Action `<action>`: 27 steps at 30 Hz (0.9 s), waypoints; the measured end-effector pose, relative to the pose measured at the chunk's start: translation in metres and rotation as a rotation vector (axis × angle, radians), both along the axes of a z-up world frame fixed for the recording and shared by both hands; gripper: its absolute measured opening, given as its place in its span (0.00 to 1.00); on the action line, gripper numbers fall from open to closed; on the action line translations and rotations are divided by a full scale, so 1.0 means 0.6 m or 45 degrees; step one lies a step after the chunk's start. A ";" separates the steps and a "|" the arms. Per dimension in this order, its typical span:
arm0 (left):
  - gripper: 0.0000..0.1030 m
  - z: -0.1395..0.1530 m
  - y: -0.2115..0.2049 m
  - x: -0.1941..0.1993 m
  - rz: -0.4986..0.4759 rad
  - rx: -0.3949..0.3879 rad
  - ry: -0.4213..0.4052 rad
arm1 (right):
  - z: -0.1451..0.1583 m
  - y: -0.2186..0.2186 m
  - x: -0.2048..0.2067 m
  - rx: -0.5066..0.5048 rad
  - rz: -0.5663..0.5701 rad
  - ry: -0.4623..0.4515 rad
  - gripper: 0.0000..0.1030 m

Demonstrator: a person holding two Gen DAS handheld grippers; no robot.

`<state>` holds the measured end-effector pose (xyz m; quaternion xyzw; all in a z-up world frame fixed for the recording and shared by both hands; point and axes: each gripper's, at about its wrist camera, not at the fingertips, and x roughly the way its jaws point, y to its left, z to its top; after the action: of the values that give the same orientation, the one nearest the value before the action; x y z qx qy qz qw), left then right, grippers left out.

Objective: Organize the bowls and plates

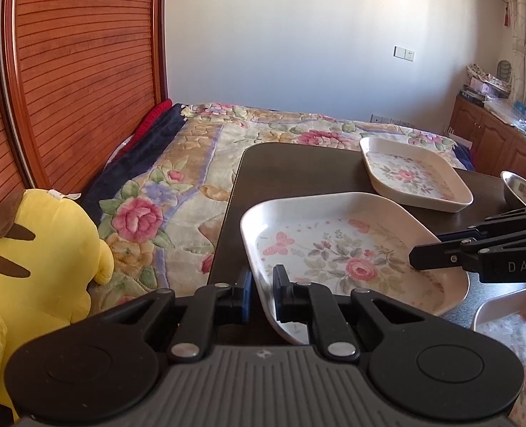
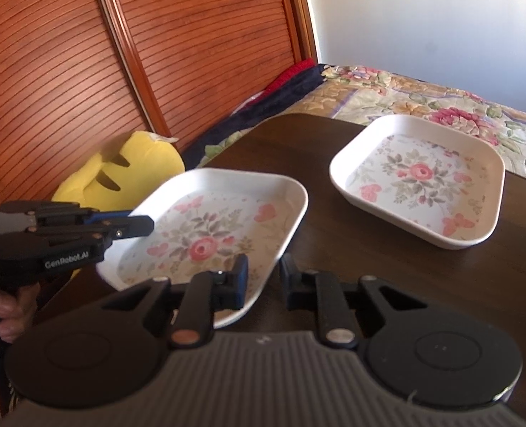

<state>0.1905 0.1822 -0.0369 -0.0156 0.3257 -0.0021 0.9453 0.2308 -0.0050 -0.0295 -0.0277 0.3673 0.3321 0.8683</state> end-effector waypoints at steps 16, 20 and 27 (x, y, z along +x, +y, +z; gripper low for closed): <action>0.13 0.038 -0.058 -0.044 -0.049 0.016 -0.064 | 0.029 -0.053 -0.047 0.035 -0.035 -0.088 0.20; 0.13 0.042 -0.082 -0.056 -0.075 0.010 -0.071 | 0.034 -0.079 -0.067 0.042 -0.059 -0.104 0.21; 0.13 0.046 -0.126 -0.086 -0.120 0.007 -0.073 | 0.037 -0.128 -0.104 0.060 -0.092 -0.118 0.21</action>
<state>0.1386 0.1068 -0.0092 0.0026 0.2987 -0.0462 0.9532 0.1686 -0.0819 -0.0074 -0.0093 0.3195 0.3077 0.8962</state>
